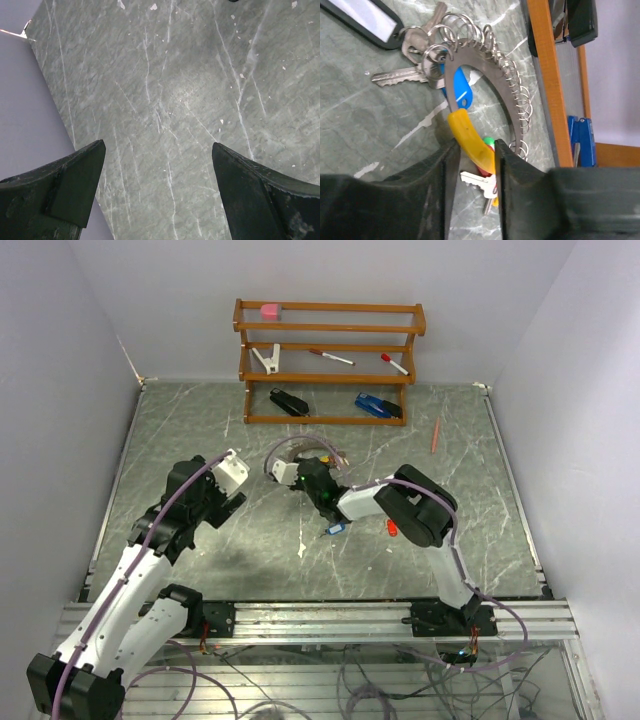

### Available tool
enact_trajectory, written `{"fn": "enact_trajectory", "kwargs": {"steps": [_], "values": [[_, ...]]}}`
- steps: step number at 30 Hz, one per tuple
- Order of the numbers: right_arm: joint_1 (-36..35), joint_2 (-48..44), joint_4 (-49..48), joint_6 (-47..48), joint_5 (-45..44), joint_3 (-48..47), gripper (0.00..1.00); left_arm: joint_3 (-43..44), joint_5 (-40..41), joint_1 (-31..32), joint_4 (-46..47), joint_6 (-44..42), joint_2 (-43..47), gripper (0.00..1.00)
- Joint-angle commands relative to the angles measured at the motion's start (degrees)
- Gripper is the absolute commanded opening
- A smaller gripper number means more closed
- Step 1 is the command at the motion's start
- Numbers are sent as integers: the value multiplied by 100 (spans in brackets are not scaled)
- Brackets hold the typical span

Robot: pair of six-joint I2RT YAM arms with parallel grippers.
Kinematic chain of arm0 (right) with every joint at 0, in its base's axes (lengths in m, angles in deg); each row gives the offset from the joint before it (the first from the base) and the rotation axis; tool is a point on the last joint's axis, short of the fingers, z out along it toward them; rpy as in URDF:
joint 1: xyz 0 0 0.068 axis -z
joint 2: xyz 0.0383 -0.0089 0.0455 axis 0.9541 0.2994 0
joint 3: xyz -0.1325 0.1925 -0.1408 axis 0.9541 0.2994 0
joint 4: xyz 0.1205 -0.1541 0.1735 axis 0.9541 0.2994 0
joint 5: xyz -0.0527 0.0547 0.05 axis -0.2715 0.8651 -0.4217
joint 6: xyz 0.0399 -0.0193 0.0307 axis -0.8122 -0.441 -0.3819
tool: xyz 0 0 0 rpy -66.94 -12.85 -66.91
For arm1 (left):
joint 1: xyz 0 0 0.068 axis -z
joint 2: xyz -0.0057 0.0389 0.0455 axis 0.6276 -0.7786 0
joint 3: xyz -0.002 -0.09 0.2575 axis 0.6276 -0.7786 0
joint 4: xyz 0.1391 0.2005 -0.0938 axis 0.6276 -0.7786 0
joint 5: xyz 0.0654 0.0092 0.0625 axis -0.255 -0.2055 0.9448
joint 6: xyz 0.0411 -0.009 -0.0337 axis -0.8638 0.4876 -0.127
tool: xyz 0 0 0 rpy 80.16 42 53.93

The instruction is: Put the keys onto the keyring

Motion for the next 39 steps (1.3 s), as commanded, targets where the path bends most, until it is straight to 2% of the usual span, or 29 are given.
{"fn": "enact_trajectory", "kwargs": {"steps": [1,6,8,12,15,23,27,30,34,39], "values": [[8,368,-134,191,-47,196,29,-65,-72,-48,294,67,-2,99],[8,204,-467,342,-227,340,11,-115,-27,-48,389,86,-35,99],[-5,-35,-433,291,-236,382,0,-112,-10,-49,404,95,-23,99],[-68,-581,-83,295,-288,417,0,-14,-28,-48,342,136,25,99],[-100,-1203,549,145,-277,319,0,205,-100,-48,167,232,40,99],[-131,-2505,4073,-1196,344,-1124,0,1352,-872,-48,-598,771,-135,99],[-133,-2811,5159,-1795,900,-1645,0,1718,-1211,-48,-834,1004,-318,99],[-136,-2876,5814,-2261,1379,-1984,0,1810,-1097,-48,-813,1195,-374,99],[-132,-2991,6198,-2726,1949,-2226,0,1801,-822,-77,-722,1359,-336,99],[-108,-3431,5915,-3108,2608,-2090,0,1926,-1278,-117,-952,1508,-416,99]]}}
